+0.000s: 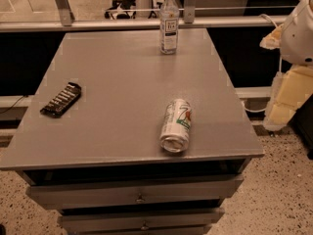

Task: Move blue plastic bottle near rxbar chocolate

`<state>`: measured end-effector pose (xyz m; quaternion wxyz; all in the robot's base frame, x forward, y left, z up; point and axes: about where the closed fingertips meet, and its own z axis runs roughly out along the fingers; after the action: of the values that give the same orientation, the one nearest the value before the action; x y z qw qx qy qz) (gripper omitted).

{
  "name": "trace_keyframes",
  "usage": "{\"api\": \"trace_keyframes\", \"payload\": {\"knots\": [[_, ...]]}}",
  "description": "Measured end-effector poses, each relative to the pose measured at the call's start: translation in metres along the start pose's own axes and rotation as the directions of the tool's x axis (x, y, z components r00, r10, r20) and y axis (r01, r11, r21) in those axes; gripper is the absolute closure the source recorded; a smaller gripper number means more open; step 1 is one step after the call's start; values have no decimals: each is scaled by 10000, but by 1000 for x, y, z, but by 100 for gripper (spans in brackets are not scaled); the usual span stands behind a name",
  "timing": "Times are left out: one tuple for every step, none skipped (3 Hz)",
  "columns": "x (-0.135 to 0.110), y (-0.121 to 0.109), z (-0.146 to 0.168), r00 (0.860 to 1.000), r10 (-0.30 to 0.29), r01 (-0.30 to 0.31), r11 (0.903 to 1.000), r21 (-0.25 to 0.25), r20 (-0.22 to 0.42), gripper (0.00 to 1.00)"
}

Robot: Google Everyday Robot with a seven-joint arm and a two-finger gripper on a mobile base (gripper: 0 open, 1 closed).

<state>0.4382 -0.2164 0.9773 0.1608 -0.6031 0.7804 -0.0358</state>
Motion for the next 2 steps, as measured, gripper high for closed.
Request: {"api": "trace_keyframes", "payload": {"knots": [[0,0,0,10000,0,0,10000,2,1,0],[-7,-34,8,9978,302,-339,9975,627,587,0]]}}
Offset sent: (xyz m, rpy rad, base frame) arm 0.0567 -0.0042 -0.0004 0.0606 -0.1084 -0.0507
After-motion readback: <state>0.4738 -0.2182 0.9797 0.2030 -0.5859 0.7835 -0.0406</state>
